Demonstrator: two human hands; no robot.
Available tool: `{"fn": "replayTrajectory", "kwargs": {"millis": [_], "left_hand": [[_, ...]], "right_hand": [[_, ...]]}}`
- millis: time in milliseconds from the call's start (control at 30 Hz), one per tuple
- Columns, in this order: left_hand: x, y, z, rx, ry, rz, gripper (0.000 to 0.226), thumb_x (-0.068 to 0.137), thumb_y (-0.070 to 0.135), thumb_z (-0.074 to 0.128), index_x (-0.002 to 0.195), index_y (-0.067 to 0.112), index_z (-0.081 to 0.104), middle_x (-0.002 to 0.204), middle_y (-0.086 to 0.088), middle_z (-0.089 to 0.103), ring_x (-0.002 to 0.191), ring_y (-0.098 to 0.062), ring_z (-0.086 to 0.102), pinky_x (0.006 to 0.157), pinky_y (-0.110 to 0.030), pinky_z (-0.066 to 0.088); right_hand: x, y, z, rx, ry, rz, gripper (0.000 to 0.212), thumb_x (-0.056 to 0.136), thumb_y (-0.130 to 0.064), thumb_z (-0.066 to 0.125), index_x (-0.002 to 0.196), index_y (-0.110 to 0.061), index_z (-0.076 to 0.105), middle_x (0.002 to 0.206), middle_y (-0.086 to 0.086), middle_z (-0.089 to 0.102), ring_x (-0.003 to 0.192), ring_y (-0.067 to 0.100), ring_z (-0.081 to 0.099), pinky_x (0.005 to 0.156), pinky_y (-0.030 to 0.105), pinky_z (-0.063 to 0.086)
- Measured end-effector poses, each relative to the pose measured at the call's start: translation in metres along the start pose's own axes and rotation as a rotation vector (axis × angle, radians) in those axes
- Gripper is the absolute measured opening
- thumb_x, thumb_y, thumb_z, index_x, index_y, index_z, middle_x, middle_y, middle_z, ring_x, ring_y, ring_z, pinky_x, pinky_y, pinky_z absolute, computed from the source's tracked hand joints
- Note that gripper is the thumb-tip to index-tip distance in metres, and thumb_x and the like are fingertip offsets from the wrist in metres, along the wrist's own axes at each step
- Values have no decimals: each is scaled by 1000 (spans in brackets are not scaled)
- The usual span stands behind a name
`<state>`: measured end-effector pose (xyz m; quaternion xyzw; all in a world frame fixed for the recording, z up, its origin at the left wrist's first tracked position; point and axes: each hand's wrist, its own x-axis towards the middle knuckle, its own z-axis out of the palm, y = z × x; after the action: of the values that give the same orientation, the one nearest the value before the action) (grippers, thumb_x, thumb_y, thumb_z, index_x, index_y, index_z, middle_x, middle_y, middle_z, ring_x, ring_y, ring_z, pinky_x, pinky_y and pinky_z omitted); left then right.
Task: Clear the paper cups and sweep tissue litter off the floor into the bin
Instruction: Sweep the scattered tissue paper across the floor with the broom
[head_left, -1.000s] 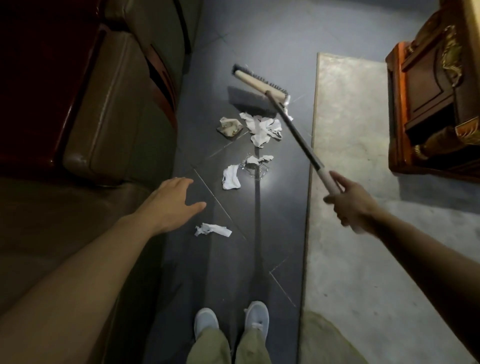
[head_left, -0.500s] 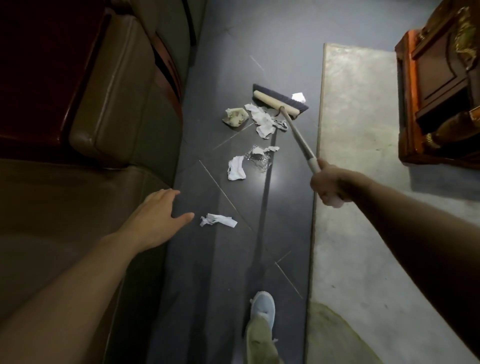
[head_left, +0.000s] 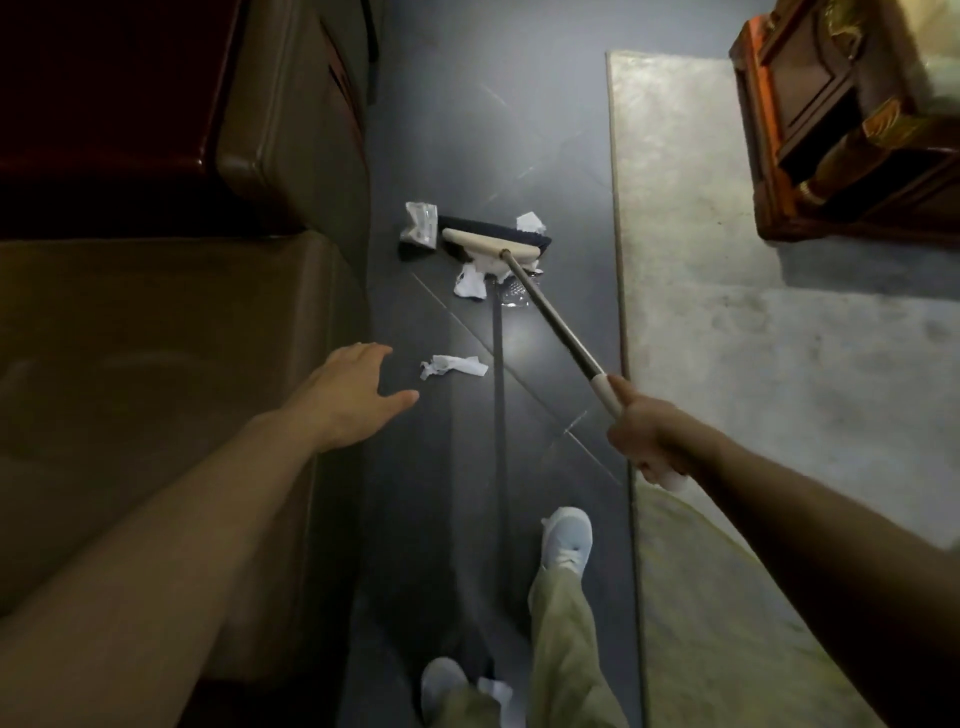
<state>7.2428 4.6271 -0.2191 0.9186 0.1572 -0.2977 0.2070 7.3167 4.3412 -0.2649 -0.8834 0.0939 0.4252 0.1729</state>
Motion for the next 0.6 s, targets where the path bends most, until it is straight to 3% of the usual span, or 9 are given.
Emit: {"fn": "replayTrajectory", "kwargs": {"millis": [67,233,400,600], "left_hand": [[-20,-2,9,-8,-40,5,72,92,46,52,149,17,20,156,-4,19,144,-21,17,114,-38,22],[-63,1,16,-17,-50,31,72,92,47,51,150,17,20,156,-4,19,143,-21,17,114,-38,22],[-101,5,13,-41,24,9,71,92,46,52,149,17,21,156,-4,20,143,-21,18,114,-38,22],[-150,3,40,-108,47,-79,69,92,43,51,149,18,21,156,-4,18,143,-21,18,114,-40,21]], "right_hand": [[-31,25,19,93,-4,1,77,90,-11,50,150,-42,11,103,15,51,63,21,55,43,26,46],[-89,48,3,419,-3,-44,69,89,2,47,145,-37,34,80,15,52,47,17,42,37,22,35],[-109,37,-34,429,8,-99,73,85,8,48,146,-30,35,79,16,50,54,20,44,45,28,38],[-100,26,-46,455,50,-203,67,87,8,45,146,-24,36,71,10,47,50,15,39,37,21,35]]}}
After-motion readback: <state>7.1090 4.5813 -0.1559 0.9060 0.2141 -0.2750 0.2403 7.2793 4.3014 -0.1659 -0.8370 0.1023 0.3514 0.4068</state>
